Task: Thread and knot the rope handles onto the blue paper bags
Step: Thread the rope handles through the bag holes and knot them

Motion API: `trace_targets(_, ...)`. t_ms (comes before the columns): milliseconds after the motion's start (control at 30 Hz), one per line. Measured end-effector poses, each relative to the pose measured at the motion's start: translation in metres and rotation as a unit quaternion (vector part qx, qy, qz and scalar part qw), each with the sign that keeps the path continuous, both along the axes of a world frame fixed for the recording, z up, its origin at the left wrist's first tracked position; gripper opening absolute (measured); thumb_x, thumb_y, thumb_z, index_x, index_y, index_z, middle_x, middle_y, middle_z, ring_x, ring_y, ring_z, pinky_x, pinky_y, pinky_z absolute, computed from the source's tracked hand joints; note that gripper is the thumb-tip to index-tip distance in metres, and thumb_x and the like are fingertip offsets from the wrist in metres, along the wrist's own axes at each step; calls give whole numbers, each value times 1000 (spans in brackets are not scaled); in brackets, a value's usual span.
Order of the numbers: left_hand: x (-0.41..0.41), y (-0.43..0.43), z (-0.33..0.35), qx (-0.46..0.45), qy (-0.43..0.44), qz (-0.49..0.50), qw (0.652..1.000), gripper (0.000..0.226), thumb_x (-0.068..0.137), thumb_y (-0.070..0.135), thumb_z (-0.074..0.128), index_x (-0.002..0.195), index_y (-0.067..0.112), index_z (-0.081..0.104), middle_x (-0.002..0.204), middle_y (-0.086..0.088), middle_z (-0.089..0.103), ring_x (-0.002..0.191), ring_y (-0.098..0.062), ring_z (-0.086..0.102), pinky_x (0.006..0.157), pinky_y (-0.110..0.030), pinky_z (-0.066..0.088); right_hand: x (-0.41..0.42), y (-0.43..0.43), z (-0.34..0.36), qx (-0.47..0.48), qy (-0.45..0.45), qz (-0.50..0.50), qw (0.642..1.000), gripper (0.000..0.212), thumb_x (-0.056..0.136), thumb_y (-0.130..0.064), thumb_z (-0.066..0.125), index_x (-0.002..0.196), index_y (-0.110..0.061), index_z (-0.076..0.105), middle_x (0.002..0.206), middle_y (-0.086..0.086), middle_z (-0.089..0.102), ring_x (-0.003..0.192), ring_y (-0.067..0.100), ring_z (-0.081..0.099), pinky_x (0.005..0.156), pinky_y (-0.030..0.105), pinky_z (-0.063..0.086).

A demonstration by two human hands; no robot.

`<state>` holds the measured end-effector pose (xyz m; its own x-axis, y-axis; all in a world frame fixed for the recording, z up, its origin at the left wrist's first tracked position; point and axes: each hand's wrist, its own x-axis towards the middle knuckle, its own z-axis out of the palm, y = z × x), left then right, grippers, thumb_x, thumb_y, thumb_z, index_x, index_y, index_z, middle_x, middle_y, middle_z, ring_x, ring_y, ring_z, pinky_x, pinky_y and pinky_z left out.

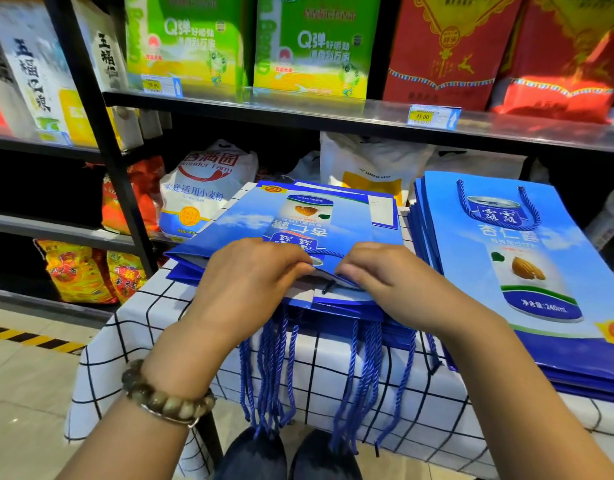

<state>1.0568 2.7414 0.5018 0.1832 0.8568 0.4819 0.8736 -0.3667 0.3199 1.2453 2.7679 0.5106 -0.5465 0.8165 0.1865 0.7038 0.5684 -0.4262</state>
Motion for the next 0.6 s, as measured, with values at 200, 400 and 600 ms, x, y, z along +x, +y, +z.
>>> trace_targets(200, 13, -9, -9, 106, -54, 45, 992, 22, 78, 42, 51, 68, 23, 57, 77, 9, 65, 83, -8, 54, 94, -35, 33, 8, -4, -8, 16, 8, -20, 1000, 25, 93, -19, 48, 114, -18, 61, 101, -9, 54, 102, 12, 53, 91, 28, 41)
trace_targets(400, 38, -16, -7, -25, 35, 77, 996, 33, 68, 58, 53, 57, 33, 70, 89, 10, 72, 97, -20, 64, 81, -34, 26, 4, -12, -11, 84, -21, -36, 996, 24, 97, -29, 39, 112, -25, 58, 105, -2, 55, 99, 18, 54, 82, 35, 44)
trace_targets(600, 48, -4, -17, 27, 67, 53, 996, 20, 61, 35, 61, 49, 20, 68, 75, 8, 72, 83, -19, 69, 78, -36, 30, 2, -14, -18, 102, -30, -72, 992, 28, 96, -38, 34, 115, -31, 54, 111, -7, 51, 105, 18, 52, 80, 30, 40)
